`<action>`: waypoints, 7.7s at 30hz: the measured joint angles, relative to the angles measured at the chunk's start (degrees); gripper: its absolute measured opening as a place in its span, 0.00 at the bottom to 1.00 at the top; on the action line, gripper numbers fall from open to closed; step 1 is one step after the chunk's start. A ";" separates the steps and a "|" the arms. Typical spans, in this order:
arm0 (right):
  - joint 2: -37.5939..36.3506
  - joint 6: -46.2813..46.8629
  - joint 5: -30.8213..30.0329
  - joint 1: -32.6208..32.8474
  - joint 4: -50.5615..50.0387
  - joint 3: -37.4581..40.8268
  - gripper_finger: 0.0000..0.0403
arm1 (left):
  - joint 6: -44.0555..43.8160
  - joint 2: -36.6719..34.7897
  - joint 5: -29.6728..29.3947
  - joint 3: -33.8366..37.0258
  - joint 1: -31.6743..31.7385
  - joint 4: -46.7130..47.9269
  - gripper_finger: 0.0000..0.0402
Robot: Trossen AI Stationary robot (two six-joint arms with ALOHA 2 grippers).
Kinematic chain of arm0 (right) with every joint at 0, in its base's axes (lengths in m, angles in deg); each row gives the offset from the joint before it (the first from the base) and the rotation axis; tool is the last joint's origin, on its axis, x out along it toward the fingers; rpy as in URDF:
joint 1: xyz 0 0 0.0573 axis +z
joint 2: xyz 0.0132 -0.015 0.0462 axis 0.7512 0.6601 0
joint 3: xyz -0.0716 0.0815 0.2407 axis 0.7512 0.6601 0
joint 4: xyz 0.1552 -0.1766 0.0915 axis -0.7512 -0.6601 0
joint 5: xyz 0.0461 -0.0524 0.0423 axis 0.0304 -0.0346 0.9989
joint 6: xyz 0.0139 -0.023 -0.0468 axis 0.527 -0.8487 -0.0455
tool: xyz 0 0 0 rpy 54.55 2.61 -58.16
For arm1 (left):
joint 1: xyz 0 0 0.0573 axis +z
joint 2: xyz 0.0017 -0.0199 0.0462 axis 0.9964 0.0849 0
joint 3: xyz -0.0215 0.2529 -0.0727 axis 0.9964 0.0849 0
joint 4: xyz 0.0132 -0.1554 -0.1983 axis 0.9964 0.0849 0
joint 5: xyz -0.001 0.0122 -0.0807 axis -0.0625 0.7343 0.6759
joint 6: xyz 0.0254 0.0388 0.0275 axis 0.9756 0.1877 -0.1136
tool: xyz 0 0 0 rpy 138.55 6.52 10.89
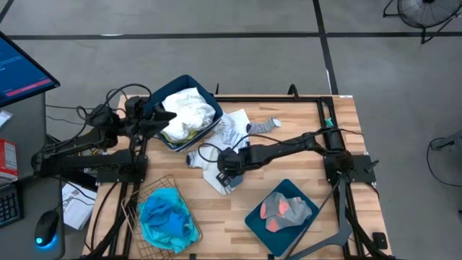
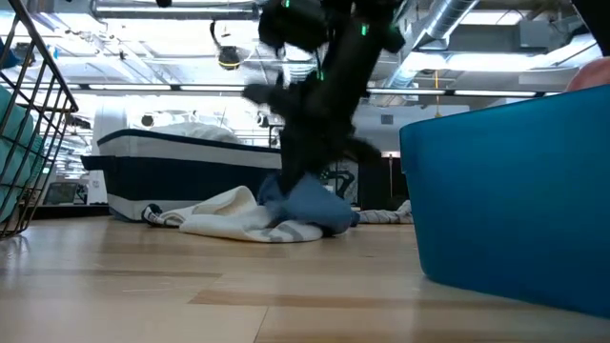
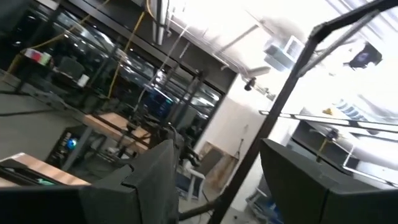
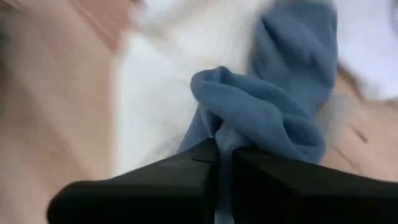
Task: Pick & Place Cloths
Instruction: Put the blue sock into the blue bin, then put the white sock into the blue bin
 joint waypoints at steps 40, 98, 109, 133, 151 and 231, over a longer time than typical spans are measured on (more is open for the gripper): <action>-9.97 64.22 -8.48 38.46 -49.86 -11.90 0.00 | 0.19 0.04 3.53 0.00 0.02 0.02 0.56; -16.28 44.39 -13.55 34.74 -38.59 -11.35 0.67 | 41.11 45.66 -11.78 0.03 -23.30 11.82 0.56; -15.76 44.46 -13.44 35.10 -38.35 -11.38 0.67 | 44.44 59.73 -15.93 0.03 -26.80 11.70 0.56; -15.76 38.12 -20.63 33.50 -36.62 -11.38 0.67 | 33.63 50.18 -21.32 0.07 -25.46 14.77 0.00; -15.76 -19.43 -27.30 15.58 -8.23 -11.42 0.67 | 26.99 17.64 -14.31 -5.57 -25.53 14.58 0.00; -17.44 50.09 -7.58 38.40 -34.87 8.90 0.00 | 25.51 17.16 -12.14 -5.57 -26.97 14.36 0.38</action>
